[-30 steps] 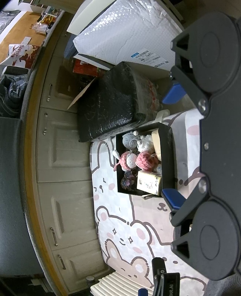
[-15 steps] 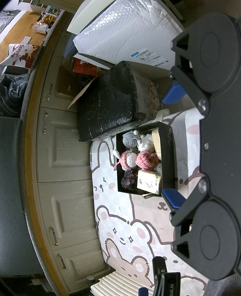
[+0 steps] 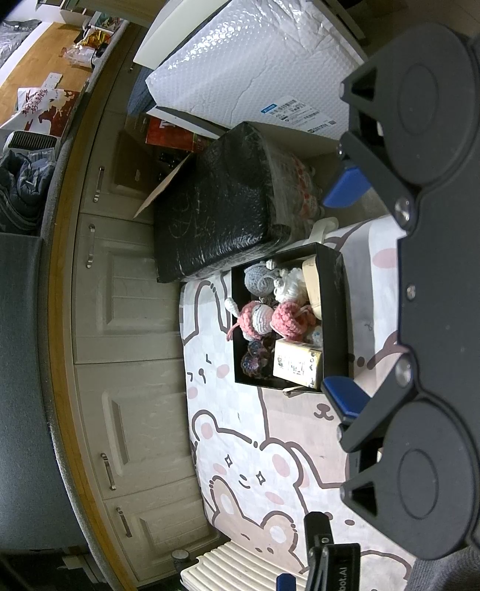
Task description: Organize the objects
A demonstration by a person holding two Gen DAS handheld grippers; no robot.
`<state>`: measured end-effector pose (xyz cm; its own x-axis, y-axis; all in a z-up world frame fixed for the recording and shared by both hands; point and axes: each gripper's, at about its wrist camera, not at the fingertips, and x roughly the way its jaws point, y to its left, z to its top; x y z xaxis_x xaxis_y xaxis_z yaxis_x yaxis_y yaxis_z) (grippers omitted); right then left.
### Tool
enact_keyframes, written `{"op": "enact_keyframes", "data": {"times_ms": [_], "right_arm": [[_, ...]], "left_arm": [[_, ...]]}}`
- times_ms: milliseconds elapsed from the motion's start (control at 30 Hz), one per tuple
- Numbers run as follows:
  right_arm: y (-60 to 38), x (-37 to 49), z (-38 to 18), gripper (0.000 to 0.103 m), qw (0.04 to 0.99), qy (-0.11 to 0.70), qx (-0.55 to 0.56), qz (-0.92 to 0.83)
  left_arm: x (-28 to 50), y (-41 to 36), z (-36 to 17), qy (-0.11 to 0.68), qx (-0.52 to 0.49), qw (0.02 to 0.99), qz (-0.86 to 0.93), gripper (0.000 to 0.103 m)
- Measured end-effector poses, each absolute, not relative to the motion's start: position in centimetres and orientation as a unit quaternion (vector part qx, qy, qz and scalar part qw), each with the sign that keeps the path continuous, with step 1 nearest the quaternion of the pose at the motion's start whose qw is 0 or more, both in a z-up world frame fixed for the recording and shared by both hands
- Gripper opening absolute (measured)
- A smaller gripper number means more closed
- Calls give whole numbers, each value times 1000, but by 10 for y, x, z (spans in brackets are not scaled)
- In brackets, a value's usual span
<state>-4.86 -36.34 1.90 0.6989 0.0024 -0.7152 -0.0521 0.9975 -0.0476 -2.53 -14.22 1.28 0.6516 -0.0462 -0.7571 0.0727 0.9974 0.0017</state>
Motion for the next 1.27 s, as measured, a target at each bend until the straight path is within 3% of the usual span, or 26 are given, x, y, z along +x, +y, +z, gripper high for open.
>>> {"op": "enact_keyframes", "data": {"times_ms": [1267], "right_arm": [[-364,-48,19,99,921,388,-31,15]], "left_arm": [[-26,-146,12,417,16,908,-32,102]]}}
